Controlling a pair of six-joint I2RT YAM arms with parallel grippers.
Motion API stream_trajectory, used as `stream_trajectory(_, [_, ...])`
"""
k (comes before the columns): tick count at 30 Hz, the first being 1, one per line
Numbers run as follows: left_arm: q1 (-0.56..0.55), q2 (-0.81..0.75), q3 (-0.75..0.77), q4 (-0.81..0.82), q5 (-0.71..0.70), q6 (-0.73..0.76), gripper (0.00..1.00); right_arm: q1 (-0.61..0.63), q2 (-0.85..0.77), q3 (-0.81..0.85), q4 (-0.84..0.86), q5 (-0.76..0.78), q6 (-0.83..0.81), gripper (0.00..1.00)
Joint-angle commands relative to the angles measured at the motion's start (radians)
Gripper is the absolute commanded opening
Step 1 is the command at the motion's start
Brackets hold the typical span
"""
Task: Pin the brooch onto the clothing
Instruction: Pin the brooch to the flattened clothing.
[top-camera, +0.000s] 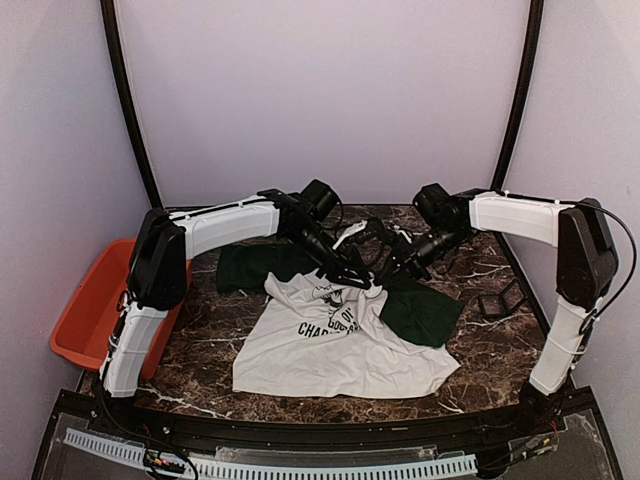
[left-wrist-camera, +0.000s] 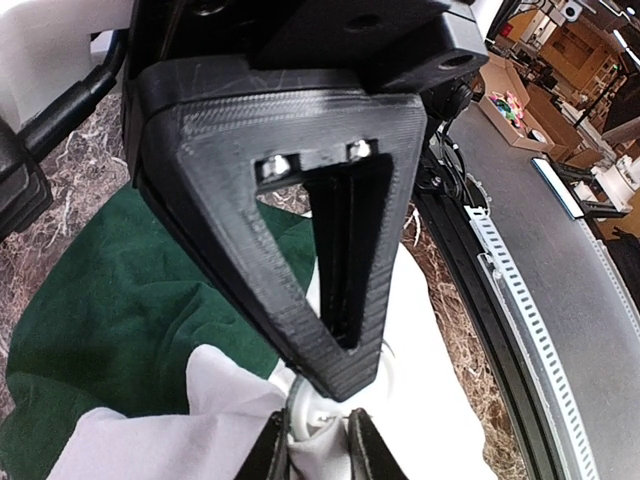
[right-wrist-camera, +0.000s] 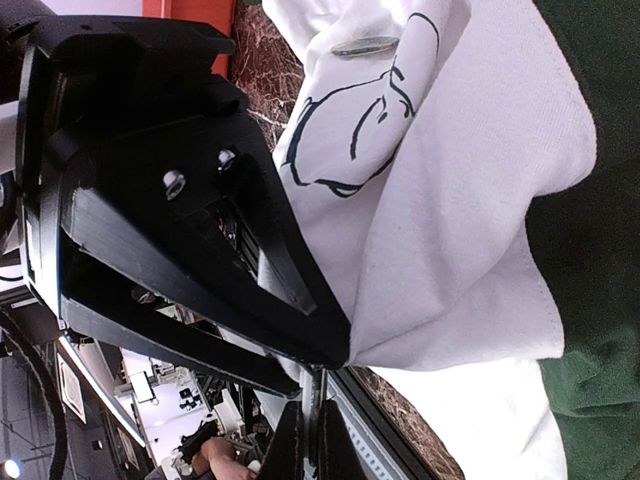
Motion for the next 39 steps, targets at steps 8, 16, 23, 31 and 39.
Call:
stream_trajectory(8, [-0.081, 0.013, 0.019, -0.031, 0.069, -0.008, 0.18, -0.008, 0.007, 0.045, 0.148, 0.034, 0.013, 0.00])
stream_trajectory(16, [-0.094, 0.013, 0.023, -0.066, -0.009, 0.021, 0.18, -0.009, 0.014, 0.056, 0.126, 0.073, 0.014, 0.00])
stream_trajectory(23, [-0.096, 0.011, 0.042, -0.106, -0.034, 0.053, 0.20, -0.009, 0.011, 0.047, 0.123, 0.075, 0.009, 0.00])
stream_trajectory(31, [-0.095, 0.005, 0.054, -0.140, -0.051, 0.079, 0.22, -0.008, 0.006, 0.040, 0.123, 0.065, 0.001, 0.00])
stream_trajectory(39, [-0.095, 0.002, 0.056, -0.156, -0.076, 0.093, 0.23, -0.008, 0.000, 0.037, 0.125, 0.055, 0.000, 0.00])
